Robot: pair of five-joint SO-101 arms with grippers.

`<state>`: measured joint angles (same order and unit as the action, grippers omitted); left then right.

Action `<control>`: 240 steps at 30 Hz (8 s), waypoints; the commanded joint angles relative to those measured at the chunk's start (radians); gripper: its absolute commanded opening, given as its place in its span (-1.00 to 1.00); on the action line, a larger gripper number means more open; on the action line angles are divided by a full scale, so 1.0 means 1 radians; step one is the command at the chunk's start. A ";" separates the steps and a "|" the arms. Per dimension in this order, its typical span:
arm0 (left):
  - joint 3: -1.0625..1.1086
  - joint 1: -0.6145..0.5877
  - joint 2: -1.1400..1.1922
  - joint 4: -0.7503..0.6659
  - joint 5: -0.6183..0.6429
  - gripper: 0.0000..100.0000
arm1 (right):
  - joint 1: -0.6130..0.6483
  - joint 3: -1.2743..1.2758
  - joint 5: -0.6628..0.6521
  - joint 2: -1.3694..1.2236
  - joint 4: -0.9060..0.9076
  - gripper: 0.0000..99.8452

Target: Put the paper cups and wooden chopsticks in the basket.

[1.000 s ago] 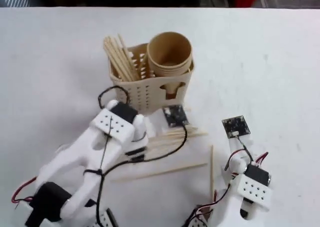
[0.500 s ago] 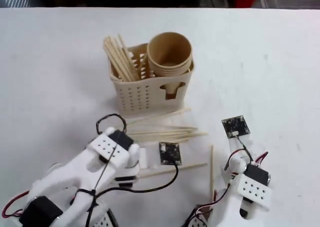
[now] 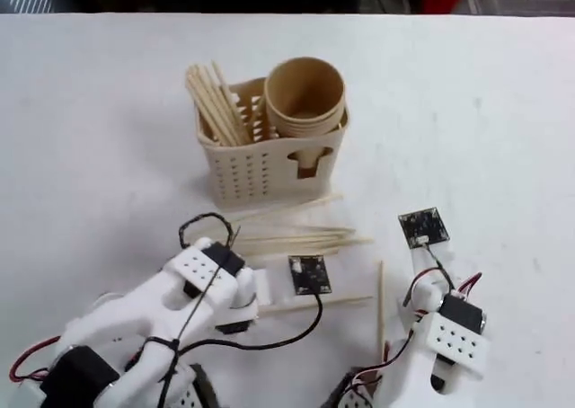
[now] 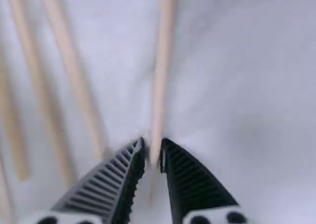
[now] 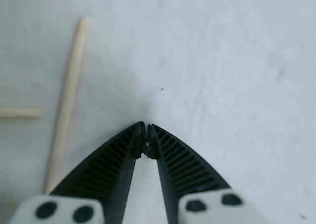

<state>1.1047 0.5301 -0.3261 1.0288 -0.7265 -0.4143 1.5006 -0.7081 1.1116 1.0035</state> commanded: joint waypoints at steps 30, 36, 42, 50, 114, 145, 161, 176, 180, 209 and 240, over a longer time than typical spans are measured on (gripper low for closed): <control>-0.130 -0.229 0.005 0.015 -0.003 -0.87 | 0.004 -0.008 -0.006 0.012 -0.013 -0.96; -0.144 -0.344 0.004 -0.074 -0.074 -0.75 | 0.004 -0.008 -0.006 0.012 -0.013 -0.96; -0.222 -0.337 0.004 -0.072 -0.074 -0.75 | 0.008 -0.008 -0.006 0.012 -0.013 -0.96; -0.318 -0.185 0.005 -0.025 -0.072 -0.75 | 0.008 -0.008 -0.006 0.012 -0.013 -0.96; -1.217 -0.079 -0.363 0.196 0.315 -0.96 | 0.008 -0.008 -0.008 0.012 -0.015 -0.96; -0.427 -0.343 -0.355 -0.747 0.753 -0.69 | 0.010 -0.006 -0.008 0.012 -0.015 -0.96; -0.815 -0.286 -0.705 0.180 0.667 -0.74 | 0.010 -0.006 -0.008 0.012 -0.015 -0.96; -0.318 -0.059 -0.300 0.342 0.058 -0.77 | 0.010 -0.006 -0.008 0.012 -0.015 -0.96; -0.212 -0.097 -0.159 0.080 0.018 -0.69 | 0.010 -0.006 -0.008 0.012 -0.015 -0.96; -0.413 -0.148 0.208 -0.035 0.000 -0.96 | 0.010 -0.006 -0.048 0.012 -0.010 -0.96; -0.184 -0.056 0.111 0.009 -0.017 -0.70 | 0.010 -0.006 -0.046 0.012 -0.010 -0.96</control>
<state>0.9743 0.5240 -0.2662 1.0533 -0.7511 -0.4143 1.5006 -0.7465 1.1116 1.0035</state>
